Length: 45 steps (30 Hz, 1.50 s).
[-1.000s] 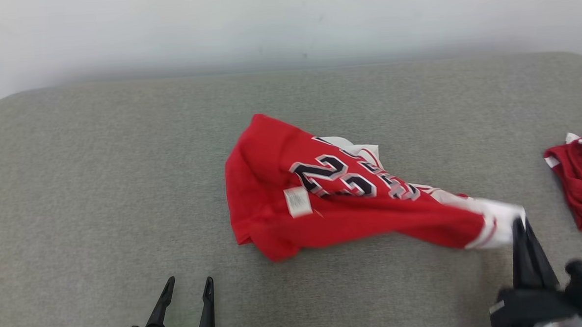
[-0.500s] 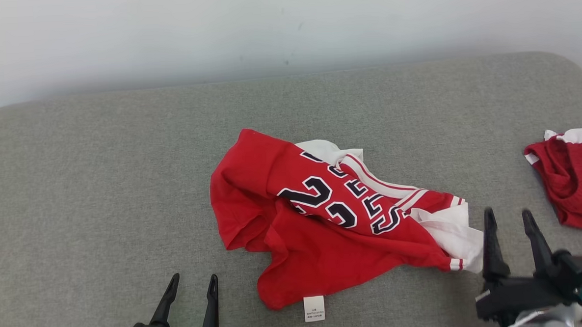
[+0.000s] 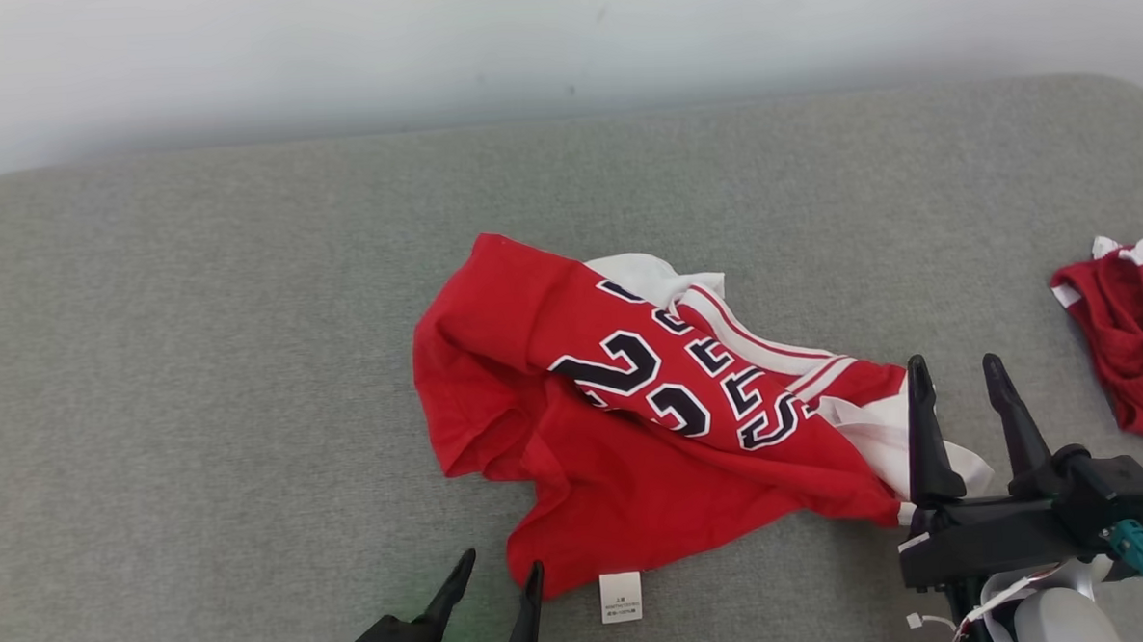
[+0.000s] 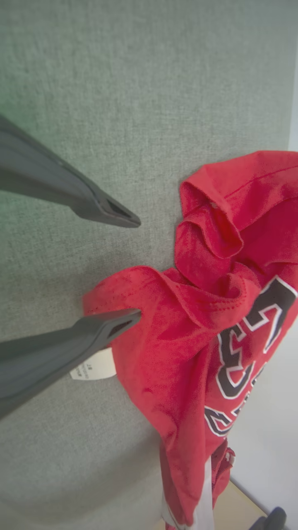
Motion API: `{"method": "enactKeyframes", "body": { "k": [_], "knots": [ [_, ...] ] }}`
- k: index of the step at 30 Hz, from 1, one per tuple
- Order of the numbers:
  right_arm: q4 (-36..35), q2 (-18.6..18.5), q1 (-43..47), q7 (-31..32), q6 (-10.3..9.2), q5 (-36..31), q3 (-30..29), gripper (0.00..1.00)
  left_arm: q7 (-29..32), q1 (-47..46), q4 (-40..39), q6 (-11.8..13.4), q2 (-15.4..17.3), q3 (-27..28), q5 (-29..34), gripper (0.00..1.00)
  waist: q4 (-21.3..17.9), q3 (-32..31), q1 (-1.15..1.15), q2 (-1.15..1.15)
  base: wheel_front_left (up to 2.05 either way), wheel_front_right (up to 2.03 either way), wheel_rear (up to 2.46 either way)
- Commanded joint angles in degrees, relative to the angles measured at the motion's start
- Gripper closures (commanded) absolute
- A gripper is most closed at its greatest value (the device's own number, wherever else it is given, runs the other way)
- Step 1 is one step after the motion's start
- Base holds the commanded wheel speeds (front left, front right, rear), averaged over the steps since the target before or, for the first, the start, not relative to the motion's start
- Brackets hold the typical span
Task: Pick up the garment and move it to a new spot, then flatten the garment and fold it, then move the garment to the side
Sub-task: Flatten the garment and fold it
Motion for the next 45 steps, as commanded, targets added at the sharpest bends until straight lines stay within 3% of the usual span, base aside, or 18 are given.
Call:
{"method": "enactKeyframes", "body": {
  "k": [1, 7, 13, 14, 15, 16, 19, 27, 33, 38, 39, 40, 41, 42, 45],
  "knots": [
    [0.0, -0.4, -0.6, 0.0, 0.03, 0.2, -0.2, 0.0, -0.2, -1.6, 1.5, 0.1, 0.1, -0.9, -1.7, 0.0, -1.1, 1.2, -0.01, 0.0, 0.0, 0.0, 0.0],
    [-0.2, -0.5, -0.8, 0.0, 0.03, 0.2, -1.5, 0.0, -0.2, -2.5, 5.2, 0.1, 0.2, -1.9, -4.3, 0.0, -2.2, 2.3, -0.01, 0.0, 0.0, 0.0, 0.0],
    [-0.4, -0.3, -0.7, 0.0, 0.03, -0.6, -2.1, 0.0, 0.0, -3.0, 9.0, 0.1, 0.2, -2.4, -2.5, 0.0, -2.2, 2.6, -0.01, 0.0, 0.0, 0.0, 0.0],
    [-0.3, -0.3, -0.8, 0.0, 0.03, -0.6, -2.1, 0.0, 0.1, -3.2, 9.5, 0.1, 0.2, -2.7, -2.4, 0.51, -2.1, 2.6, -0.01, 0.0, 0.0, 0.0, 0.0],
    [-0.2, -0.3, -1.0, 0.0, 0.03, -0.6, -1.8, 0.0, 0.1, -3.3, 10.0, 0.1, 0.2, -3.1, -2.3, 0.83, -2.1, 2.5, -0.01, 0.0, 0.0, 0.0, 0.0],
    [-0.2, -0.3, -1.2, 0.0, 0.03, -0.6, -1.6, 0.0, 0.2, -3.4, 10.3, 0.1, 0.1, -3.5, -2.4, 1.0, -2.0, 2.5, -0.01, 0.0, 0.0, 0.0, 0.0],
    [0.0, -0.3, -1.3, 0.0, 0.03, -0.6, -1.7, 0.0, 0.1, -4.0, 10.6, 0.4, 0.2, -3.2, -2.3, 1.0, -1.6, 2.2, -0.01, 0.0, 0.0, 0.0, 0.0],
    [1.3, -0.5, -0.2, 0.0, 0.03, -1.0, 1.0, 0.0, -0.2, -2.0, 5.3, 5.5, 0.8, 9.6, 2.4, 1.0, 0.0, 0.3, -0.01, 0.0, 0.0, 0.0, 0.0],
    [5.4, -0.7, 0.8, 0.0, 0.03, -1.4, 6.3, 0.0, -0.2, 0.9, 4.5, 6.1, 0.9, 16.4, 5.4, 1.0, 1.0, -0.8, -0.01, 0.0, 0.0, 0.0, 0.0],
    [9.3, -0.6, 0.1, 0.0, 0.03, -0.7, 7.9, 0.0, -0.2, 2.7, 6.0, 5.6, 0.3, 17.7, 6.5, 1.0, 1.5, -1.3, -0.01, 0.0, 0.0, 0.0, 0.0],
    [10.1, -0.5, -0.2, 0.0, 0.03, -0.6, 7.9, 0.0, -0.2, 2.8, 6.5, 5.5, 0.3, 17.7, 6.5, 0.93, 1.6, -1.4, -0.01, 0.0, 0.0, 0.0, 0.0],
    [10.9, -0.4, -0.6, 0.0, 0.03, -0.7, 8.1, 0.0, -0.2, 2.9, 6.7, 5.5, 0.2, 17.6, 6.6, 0.6, 1.6, -1.4, -0.01, 0.0, 0.0, 0.0, 0.0],
    [11.7, -0.3, -1.1, 0.0, 0.03, -0.9, 8.3, 0.0, -0.2, 2.9, 6.9, 5.6, 0.2, 17.4, 6.8, 0.2, 1.8, -1.5, -0.01, 0.0, 0.0, 0.0, 0.0],
    [12.3, -0.2, -1.6, 0.0, 0.03, -1.0, 8.4, 0.0, -0.2, 3.1, 7.3, 5.7, 0.2, 17.3, 6.8, 0.0, 1.9, -1.5, -0.01, 0.0, 0.0, 0.0, 0.0],
    [14.4, 0.0, -2.9, 0.0, 0.03, -0.7, 9.1, 0.0, -0.2, 2.9, 7.4, 5.9, 0.1, 15.9, 5.6, 0.0, 2.3, -1.5, -0.01, 0.0, 0.0, 0.0, 0.0]
  ]
}}
